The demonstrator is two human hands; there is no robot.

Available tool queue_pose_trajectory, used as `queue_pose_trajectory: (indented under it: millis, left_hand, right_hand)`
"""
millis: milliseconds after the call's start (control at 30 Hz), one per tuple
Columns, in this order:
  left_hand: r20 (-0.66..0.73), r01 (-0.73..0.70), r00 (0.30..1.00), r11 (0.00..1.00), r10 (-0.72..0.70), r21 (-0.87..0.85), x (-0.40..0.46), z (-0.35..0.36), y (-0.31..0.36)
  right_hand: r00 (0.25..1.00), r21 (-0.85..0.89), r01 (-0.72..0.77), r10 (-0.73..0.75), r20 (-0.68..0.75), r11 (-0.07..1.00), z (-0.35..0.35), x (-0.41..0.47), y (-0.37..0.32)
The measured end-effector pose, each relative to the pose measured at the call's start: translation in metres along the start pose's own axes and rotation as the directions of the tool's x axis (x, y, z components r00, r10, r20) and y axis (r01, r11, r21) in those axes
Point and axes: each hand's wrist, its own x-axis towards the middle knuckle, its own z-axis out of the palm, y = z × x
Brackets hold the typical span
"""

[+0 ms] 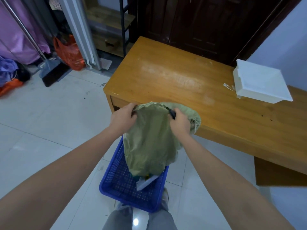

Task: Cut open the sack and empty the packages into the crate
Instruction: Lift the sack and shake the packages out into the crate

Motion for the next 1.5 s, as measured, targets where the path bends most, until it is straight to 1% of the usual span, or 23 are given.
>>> queue_pose_trajectory:
  millis: [67, 100, 133, 167, 200, 267, 300, 400, 500, 633, 700, 800, 900, 967, 1067, 1133, 1200, 1267, 1333, 1400, 1433, 1467, 1500]
  left_hand:
    - [0.172, -0.031, 0.985, 0.998, 0.022, 0.049, 0.000, -0.006, 0.007]
    - [0.140, -0.035, 0.990, 0.999, 0.032, 0.017, 0.001, -0.009, 0.009]
    - [0.028, -0.028, 0.999, 0.998, 0.030, -0.054, 0.004, -0.014, 0.009]
    - [-0.099, -0.031, 0.995, 0.994, 0.021, -0.106, 0.006, -0.019, 0.010]
    - [-0.134, -0.046, 0.990, 0.994, 0.032, -0.103, 0.007, -0.023, 0.011]
    - [-0.002, -0.077, 0.997, 0.996, 0.077, -0.055, 0.003, -0.027, 0.012]
    - [-0.003, -0.082, 0.997, 0.995, 0.082, -0.059, 0.001, -0.025, 0.010]
    - [-0.186, -0.067, 0.982, 0.989, 0.042, -0.133, -0.001, -0.030, 0.007]
    - [-0.107, -0.066, 0.993, 0.996, 0.060, -0.057, -0.004, -0.030, 0.010]
    - [-0.217, -0.033, 0.976, 0.990, 0.002, -0.138, -0.003, -0.040, 0.016]
    - [-0.192, -0.038, 0.981, 0.991, 0.013, -0.127, -0.001, -0.047, 0.020]
    - [-0.221, -0.035, 0.975, 0.972, -0.017, -0.231, 0.007, -0.063, 0.025]
    - [-0.317, -0.132, 0.947, 0.952, 0.040, -0.274, 0.012, -0.084, 0.034]
    - [-0.356, -0.204, 0.930, 0.936, 0.094, -0.287, 0.013, -0.096, 0.042]
    - [-0.267, -0.195, 0.961, 0.856, 0.070, -0.478, 0.011, -0.106, 0.048]
    - [-0.199, -0.157, 0.979, 0.800, 0.048, -0.579, 0.011, -0.110, 0.048]
    - [-0.194, -0.158, 0.980, 0.784, 0.049, -0.601, 0.011, -0.115, 0.045]
    - [-0.213, -0.190, 0.974, 0.787, 0.076, -0.587, 0.011, -0.121, 0.043]
    - [-0.274, -0.254, 0.955, 0.786, 0.113, -0.563, 0.009, -0.126, 0.045]
    - [-0.404, -0.348, 0.905, 0.775, 0.131, -0.527, 0.002, -0.128, 0.050]
    - [-0.474, -0.395, 0.870, 0.770, 0.137, -0.501, -0.001, -0.127, 0.053]
    - [-0.503, -0.412, 0.853, 0.775, 0.142, -0.479, -0.003, -0.125, 0.053]
    - [-0.462, -0.381, 0.875, 0.798, 0.147, -0.467, -0.005, -0.122, 0.052]
  right_hand:
    - [1.000, -0.025, 0.006, -0.005, 0.029, 1.000, -0.003, 0.000, -0.006]
    - [1.000, 0.009, 0.013, -0.013, -0.019, 1.000, -0.006, 0.000, -0.009]
    - [0.996, 0.053, 0.025, -0.021, -0.088, 0.998, -0.009, 0.002, -0.012]
    - [0.992, 0.065, 0.030, -0.022, -0.123, 0.997, -0.012, 0.003, -0.015]
    - [0.993, 0.035, 0.032, -0.027, -0.112, 0.999, -0.016, 0.004, -0.017]
    - [0.999, -0.021, 0.008, -0.009, -0.054, 1.000, -0.021, 0.005, -0.018]
    - [0.997, 0.009, -0.002, 0.003, -0.074, 1.000, -0.023, 0.007, -0.019]
    - [0.983, 0.112, 0.038, -0.017, -0.183, 0.993, -0.031, 0.008, -0.026]
    - [0.998, 0.040, 0.057, -0.056, -0.035, 0.998, -0.026, 0.004, -0.024]
    - [0.991, 0.095, 0.043, -0.031, -0.130, 0.995, -0.033, 0.005, -0.027]
    - [0.991, 0.097, 0.051, -0.038, -0.130, 0.994, -0.037, 0.007, -0.031]
    - [0.984, 0.190, 0.082, -0.049, -0.170, 0.978, -0.046, 0.009, -0.041]
    - [0.969, 0.274, 0.153, -0.090, -0.229, 0.949, -0.065, 0.005, -0.057]
    - [0.985, 0.335, 0.171, -0.150, -0.089, 0.927, -0.078, 0.008, -0.064]
    - [0.930, 0.238, 0.111, -0.185, 0.319, 0.965, -0.096, 0.014, -0.069]
    - [0.892, 0.207, 0.086, -0.167, 0.420, 0.975, -0.104, 0.014, -0.068]
    - [0.886, 0.207, 0.076, -0.162, 0.436, 0.975, -0.112, 0.014, -0.064]
    - [0.920, 0.128, 0.136, -0.173, 0.351, 0.982, -0.120, 0.013, -0.065]
    - [0.967, -0.112, 0.246, -0.236, 0.095, 0.963, -0.123, 0.010, -0.067]
    - [0.915, -0.362, 0.253, -0.343, -0.211, 0.897, -0.121, -0.002, -0.073]
    - [0.871, -0.404, 0.241, -0.380, -0.310, 0.883, -0.118, -0.008, -0.076]
    - [0.867, -0.402, 0.218, -0.366, -0.339, 0.889, -0.114, -0.012, -0.077]
    - [0.909, -0.374, 0.185, -0.303, -0.287, 0.909, -0.109, -0.013, -0.075]
